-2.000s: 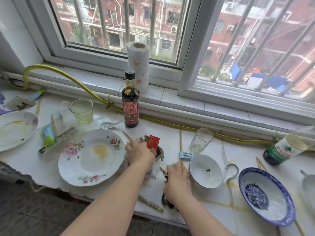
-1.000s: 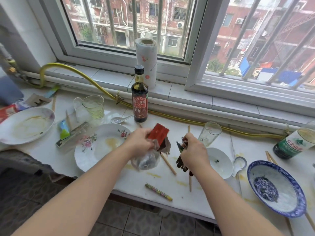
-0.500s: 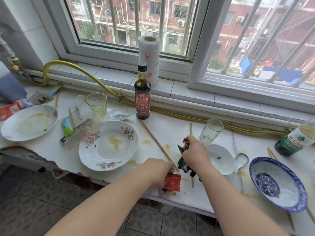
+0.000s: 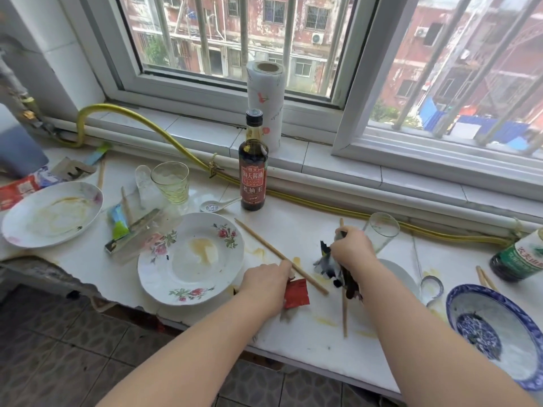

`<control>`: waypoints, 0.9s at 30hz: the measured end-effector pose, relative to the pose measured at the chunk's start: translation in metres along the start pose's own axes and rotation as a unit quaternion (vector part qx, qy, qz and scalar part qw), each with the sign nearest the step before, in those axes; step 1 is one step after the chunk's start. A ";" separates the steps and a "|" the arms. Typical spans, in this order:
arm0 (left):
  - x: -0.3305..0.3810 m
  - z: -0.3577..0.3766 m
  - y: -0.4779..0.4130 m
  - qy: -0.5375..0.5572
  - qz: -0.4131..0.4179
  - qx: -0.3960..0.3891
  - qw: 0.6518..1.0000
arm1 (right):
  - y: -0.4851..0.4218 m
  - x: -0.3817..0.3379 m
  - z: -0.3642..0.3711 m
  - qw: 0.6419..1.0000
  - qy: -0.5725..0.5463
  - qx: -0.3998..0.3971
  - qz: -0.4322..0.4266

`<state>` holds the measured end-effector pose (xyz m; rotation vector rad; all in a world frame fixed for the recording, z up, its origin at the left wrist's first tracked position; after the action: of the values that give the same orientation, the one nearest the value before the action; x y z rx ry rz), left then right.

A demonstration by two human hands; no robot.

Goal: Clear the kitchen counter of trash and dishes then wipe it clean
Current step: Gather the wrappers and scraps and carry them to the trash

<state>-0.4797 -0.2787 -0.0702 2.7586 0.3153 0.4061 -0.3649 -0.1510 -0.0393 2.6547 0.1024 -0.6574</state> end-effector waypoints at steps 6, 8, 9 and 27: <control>-0.005 -0.008 -0.009 0.032 -0.044 0.000 0.999 | -0.023 -0.005 -0.006 1.000 -0.012 0.013 0.001; -0.004 -0.008 -0.011 0.025 -0.041 -0.003 0.999 | -0.026 -0.004 -0.004 1.000 0.022 0.009 0.010; -0.003 -0.007 -0.012 0.019 -0.038 -0.004 0.999 | -0.027 -0.004 -0.001 0.999 0.037 0.006 0.021; 0.003 -0.005 -0.011 -0.004 -0.069 0.012 0.998 | -0.015 0.001 0.025 0.980 -0.154 0.122 0.020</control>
<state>-0.4806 -0.2660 -0.0690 2.7396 0.5086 0.3565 -0.3771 -0.1471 -0.0658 2.7358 -0.1257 -1.1211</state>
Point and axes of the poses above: each hand's wrist, its own y-axis away from the middle knuckle, its own z-axis out of the palm, x = y × z, the point moved 2 cm from there along -y, towards the middle knuckle, and after that the axes turned 6 degrees about y, right-handed, at the moved point
